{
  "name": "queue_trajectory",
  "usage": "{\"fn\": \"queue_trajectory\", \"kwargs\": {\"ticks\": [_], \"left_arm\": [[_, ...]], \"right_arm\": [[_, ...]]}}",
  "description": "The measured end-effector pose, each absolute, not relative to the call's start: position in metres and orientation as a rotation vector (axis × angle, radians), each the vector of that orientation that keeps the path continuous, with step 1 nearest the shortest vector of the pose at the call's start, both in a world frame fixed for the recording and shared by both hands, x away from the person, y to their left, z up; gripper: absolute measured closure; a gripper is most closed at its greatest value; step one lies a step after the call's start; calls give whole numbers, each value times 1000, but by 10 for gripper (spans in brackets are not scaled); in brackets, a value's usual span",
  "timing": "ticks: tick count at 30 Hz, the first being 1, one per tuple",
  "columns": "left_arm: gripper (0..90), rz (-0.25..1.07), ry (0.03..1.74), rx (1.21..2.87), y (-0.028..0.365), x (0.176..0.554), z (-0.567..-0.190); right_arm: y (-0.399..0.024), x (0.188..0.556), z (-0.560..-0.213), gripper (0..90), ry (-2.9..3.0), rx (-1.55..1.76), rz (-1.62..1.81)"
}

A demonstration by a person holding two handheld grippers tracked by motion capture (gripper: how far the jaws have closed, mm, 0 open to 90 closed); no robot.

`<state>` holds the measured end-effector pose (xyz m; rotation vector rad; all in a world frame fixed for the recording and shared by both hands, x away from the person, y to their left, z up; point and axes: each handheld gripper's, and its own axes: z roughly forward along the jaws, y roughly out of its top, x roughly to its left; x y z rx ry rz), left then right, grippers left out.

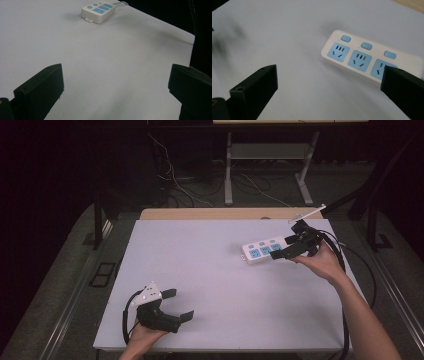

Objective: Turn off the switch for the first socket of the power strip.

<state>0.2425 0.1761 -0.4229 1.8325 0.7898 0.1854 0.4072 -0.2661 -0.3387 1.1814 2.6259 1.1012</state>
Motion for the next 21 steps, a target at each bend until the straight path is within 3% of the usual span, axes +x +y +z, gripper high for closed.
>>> {"fn": "queue_trajectory", "kwargs": {"ticks": [21], "left_arm": [[0, 190, 793, 1828, 179, 243, -422]], "right_arm": [[-251, 451, -329, 7, 2593, 1240, 1054]]}}
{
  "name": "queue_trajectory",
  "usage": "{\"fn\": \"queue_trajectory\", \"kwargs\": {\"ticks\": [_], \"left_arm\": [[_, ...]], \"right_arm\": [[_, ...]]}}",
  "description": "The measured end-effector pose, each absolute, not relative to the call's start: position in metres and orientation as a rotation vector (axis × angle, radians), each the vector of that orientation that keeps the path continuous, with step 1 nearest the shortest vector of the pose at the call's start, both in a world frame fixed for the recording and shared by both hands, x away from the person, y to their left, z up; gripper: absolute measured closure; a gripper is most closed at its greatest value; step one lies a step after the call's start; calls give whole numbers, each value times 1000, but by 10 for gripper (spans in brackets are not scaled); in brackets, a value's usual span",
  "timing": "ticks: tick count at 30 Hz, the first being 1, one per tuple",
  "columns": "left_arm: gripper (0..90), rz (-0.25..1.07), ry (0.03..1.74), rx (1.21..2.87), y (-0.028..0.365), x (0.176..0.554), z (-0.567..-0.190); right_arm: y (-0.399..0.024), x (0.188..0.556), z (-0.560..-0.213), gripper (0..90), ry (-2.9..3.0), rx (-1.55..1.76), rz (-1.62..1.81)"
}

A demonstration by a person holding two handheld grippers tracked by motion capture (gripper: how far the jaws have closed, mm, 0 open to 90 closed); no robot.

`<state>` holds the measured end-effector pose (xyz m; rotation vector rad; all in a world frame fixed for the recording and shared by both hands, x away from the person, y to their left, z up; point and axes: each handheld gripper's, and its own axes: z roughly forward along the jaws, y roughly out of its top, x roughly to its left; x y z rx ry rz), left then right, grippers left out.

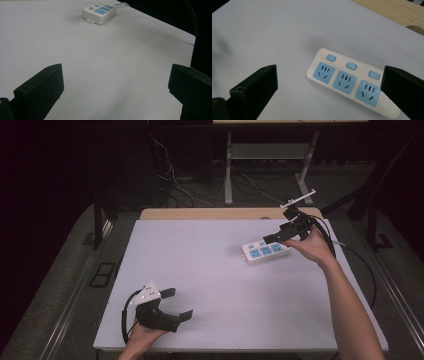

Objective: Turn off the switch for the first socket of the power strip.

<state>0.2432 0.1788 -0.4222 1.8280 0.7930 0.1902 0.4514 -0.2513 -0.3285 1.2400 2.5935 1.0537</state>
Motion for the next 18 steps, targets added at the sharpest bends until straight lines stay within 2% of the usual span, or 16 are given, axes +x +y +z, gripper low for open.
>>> {"fn": "queue_trajectory", "kwargs": {"ticks": [9, 10, 11, 12, 14, 16, 18], "left_arm": [[0, 191, 787, 1829, 179, 243, -422], [0, 191, 788, 1829, 179, 243, -422], [0, 192, 787, 1829, 179, 243, -422], [0, 193, 787, 1829, 179, 243, -422], [0, 194, 787, 1828, 179, 243, -422], [0, 196, 788, 1826, 180, 244, -422], [0, 198, 787, 1827, 180, 244, -422]], "right_arm": [[-252, 465, -333, 7, 2563, 1331, 1069], [-255, 469, -337, 48, 2549, 1362, 1059], [-255, 469, -337, 48, 2549, 1362, 1059], [-256, 470, -338, 136, 2558, 1366, 1069], [-260, 473, -340, 171, 2549, 1372, 1090], [-261, 476, -342, 261, 2531, 1380, 1096], [-263, 478, -344, 303, 2515, 1391, 1097]]}}
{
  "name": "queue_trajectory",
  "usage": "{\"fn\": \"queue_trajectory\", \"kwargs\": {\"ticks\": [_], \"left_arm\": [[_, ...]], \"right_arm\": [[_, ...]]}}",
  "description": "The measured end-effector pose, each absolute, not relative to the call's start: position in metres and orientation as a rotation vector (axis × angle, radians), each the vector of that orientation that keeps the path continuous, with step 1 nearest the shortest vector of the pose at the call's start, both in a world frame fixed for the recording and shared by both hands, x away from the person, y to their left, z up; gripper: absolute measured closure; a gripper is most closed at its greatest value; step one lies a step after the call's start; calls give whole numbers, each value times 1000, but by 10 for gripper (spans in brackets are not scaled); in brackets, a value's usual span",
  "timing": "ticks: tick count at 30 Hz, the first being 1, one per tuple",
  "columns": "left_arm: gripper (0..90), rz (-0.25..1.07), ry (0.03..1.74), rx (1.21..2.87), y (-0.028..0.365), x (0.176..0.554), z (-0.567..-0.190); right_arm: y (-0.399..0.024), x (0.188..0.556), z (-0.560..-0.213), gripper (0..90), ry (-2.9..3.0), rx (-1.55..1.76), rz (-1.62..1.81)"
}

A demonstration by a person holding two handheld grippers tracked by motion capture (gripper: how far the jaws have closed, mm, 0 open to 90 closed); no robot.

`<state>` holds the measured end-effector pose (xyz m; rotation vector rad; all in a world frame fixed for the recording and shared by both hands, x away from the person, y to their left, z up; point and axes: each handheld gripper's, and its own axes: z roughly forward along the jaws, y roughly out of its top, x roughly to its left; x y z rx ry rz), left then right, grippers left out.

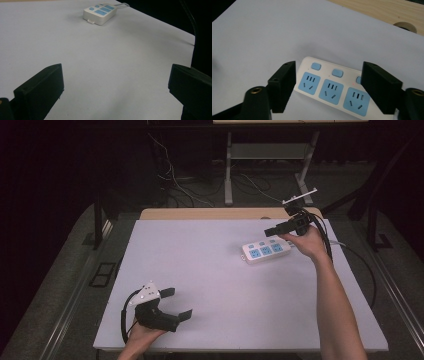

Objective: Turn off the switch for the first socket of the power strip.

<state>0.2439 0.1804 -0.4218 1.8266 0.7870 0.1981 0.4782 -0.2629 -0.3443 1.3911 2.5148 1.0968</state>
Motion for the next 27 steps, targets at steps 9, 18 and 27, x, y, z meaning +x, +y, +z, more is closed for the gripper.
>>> {"fn": "queue_trajectory", "kwargs": {"ticks": [9, 18, 27], "left_arm": [[0, 200, 786, 1827, 181, 244, -422], [0, 199, 781, 1825, 181, 244, -421], [0, 201, 770, 1830, 181, 243, -421]], "right_arm": [[-269, 489, -358, 515, 2481, 1447, 1116], [-272, 495, -368, 750, 2452, 1476, 1169], [-270, 500, -378, 896, 2411, 1512, 1161]]}}
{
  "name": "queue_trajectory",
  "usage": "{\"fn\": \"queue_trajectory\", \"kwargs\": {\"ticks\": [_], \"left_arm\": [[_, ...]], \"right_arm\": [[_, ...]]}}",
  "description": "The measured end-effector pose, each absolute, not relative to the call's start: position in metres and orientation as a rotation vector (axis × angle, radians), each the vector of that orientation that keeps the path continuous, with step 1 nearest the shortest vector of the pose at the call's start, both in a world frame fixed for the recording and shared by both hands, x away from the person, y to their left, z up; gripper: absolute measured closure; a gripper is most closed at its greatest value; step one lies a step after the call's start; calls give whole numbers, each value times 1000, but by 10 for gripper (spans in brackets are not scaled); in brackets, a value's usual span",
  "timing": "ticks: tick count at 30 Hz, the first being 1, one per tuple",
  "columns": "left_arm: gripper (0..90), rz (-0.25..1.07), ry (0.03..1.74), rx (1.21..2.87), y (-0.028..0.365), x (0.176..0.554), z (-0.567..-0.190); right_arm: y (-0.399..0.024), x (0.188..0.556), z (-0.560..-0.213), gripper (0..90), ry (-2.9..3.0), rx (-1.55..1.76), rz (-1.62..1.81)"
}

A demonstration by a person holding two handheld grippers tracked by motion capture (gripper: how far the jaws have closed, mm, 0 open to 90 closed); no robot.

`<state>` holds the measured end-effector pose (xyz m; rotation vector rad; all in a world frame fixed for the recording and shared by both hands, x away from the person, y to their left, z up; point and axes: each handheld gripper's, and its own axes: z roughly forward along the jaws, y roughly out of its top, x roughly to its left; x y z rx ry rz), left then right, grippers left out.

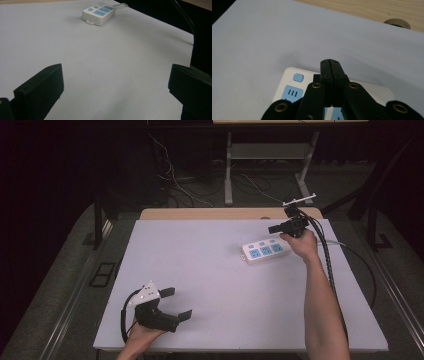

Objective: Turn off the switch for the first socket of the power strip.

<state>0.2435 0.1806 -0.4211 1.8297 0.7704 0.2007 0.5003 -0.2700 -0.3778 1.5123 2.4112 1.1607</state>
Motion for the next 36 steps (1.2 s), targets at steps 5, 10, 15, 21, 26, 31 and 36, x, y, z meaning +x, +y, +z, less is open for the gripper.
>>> {"fn": "queue_trajectory", "kwargs": {"ticks": [5, 10, 15, 21, 26, 31, 36], "left_arm": [[0, 202, 769, 1828, 181, 243, -421], [0, 202, 768, 1830, 181, 244, -421], [0, 201, 766, 1833, 181, 244, -421], [0, 204, 766, 1836, 180, 244, -421], [0, 203, 766, 1839, 180, 244, -422], [0, 203, 756, 1852, 178, 244, -422], [0, 200, 750, 1858, 177, 243, -422]], "right_arm": [[-270, 504, -385, 896, 2390, 1546, 1123], [-272, 505, -393, 896, 2385, 1576, 1101], [-274, 505, -407, 896, 2397, 1602, 1070], [-276, 505, -417, 896, 2387, 1630, 1028], [-279, 504, -420, 896, 2372, 1624, 1071], [-278, 502, -420, 897, 2383, 1573, 1053], [-278, 502, -421, 899, 2384, 1565, 1057]]}}
